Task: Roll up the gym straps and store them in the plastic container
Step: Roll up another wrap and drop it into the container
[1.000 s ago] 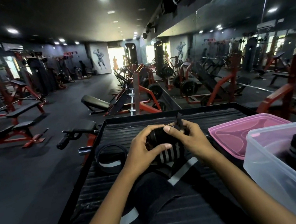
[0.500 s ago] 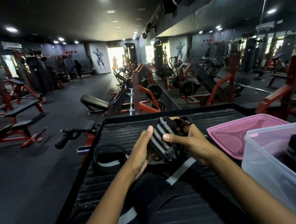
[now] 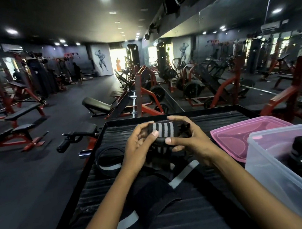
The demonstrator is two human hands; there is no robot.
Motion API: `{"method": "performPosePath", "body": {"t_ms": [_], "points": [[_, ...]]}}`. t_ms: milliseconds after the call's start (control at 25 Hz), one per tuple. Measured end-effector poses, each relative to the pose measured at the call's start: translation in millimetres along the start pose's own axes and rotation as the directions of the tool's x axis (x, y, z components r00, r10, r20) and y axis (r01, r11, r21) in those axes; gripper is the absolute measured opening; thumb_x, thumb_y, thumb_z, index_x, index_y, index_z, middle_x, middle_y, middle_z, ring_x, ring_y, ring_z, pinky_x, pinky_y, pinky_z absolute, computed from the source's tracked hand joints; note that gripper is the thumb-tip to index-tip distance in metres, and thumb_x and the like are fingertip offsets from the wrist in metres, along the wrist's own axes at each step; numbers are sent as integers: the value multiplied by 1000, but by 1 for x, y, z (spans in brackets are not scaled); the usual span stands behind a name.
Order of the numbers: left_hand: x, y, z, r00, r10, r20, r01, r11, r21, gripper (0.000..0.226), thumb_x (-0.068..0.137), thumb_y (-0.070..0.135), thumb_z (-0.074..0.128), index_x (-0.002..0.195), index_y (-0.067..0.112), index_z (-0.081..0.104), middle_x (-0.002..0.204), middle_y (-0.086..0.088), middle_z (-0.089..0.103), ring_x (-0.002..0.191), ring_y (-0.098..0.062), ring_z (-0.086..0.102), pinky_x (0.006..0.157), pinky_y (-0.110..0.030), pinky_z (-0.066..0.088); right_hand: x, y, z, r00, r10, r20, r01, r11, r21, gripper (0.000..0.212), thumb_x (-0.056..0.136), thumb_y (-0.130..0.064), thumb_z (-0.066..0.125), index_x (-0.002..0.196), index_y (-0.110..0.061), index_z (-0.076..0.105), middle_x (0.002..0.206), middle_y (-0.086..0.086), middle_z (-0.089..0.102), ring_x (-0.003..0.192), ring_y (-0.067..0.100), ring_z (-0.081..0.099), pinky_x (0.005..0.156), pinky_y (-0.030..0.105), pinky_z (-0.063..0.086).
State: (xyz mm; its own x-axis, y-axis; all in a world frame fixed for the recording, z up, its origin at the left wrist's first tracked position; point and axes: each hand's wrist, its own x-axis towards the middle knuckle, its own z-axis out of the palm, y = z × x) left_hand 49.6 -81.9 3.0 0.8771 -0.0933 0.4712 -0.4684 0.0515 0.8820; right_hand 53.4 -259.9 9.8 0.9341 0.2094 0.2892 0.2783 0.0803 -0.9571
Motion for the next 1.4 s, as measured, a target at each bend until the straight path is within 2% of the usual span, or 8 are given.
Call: {"method": "performPosePath", "body": {"t_ms": [120,320,520,680,840,1080,1280,1400], "points": [[0,1,-4,998,40,54,-45,995,88,40,96,15,55,134,25,49,112,7,65,100,3,63,84,-12,46,-1,-2,1,996,-51,69,53,998,-27,52,73,7,76,118,-13,60,116,10,65,88,20,70,69,31,57],[2,-7,-15,969,126,214,-178,954,243,43,77,39,72,119,36,60,126,3,57,123,-9,52,104,-27,43,0,0,1,999,-42,-27,39,996,-85,28,75,-17,78,101,-13,67,87,3,72,71,18,65,57,24,54],[2,-9,-11,997,79,16,-81,964,254,34,70,53,72,98,33,68,102,8,71,98,-11,68,91,-44,54,-7,-6,5,984,-101,147,121,984,-132,60,76,5,74,129,-15,53,117,-2,63,99,6,66,75,25,56],[-3,-10,-2,991,132,6,-123,907,402,42,79,65,53,102,30,55,88,9,65,78,-1,62,72,-19,49,-6,-2,10,985,-65,159,80,993,-89,51,78,13,68,123,-9,57,120,16,60,91,19,67,75,33,58],[-5,-13,1,982,182,-44,-144,886,441,46,87,63,43,102,19,44,69,10,45,56,-1,45,56,-14,36,-6,4,13,980,12,201,-16,1000,16,63,75,4,68,132,-18,52,116,12,61,90,21,65,82,36,57],[-1,-19,-1,971,229,-64,-178,878,444,37,85,57,45,106,27,46,104,9,53,97,1,52,82,-7,38,-3,12,19,990,-46,134,57,995,-78,76,67,-5,82,132,-29,51,131,4,57,119,26,58,96,44,53],[1,-12,-6,983,171,65,-182,932,314,38,76,53,66,109,37,62,115,5,56,110,-2,56,93,-15,44,-2,4,11,996,-52,76,57,996,-73,87,71,11,76,140,-26,38,128,8,58,108,19,64,88,33,56],[3,-16,-8,989,133,-61,-115,964,241,33,76,44,73,105,31,67,110,4,65,106,-12,63,93,-35,51,-1,0,8,997,-83,8,83,988,-132,84,72,11,75,136,-29,40,126,3,56,90,11,67,76,26,56]]}}
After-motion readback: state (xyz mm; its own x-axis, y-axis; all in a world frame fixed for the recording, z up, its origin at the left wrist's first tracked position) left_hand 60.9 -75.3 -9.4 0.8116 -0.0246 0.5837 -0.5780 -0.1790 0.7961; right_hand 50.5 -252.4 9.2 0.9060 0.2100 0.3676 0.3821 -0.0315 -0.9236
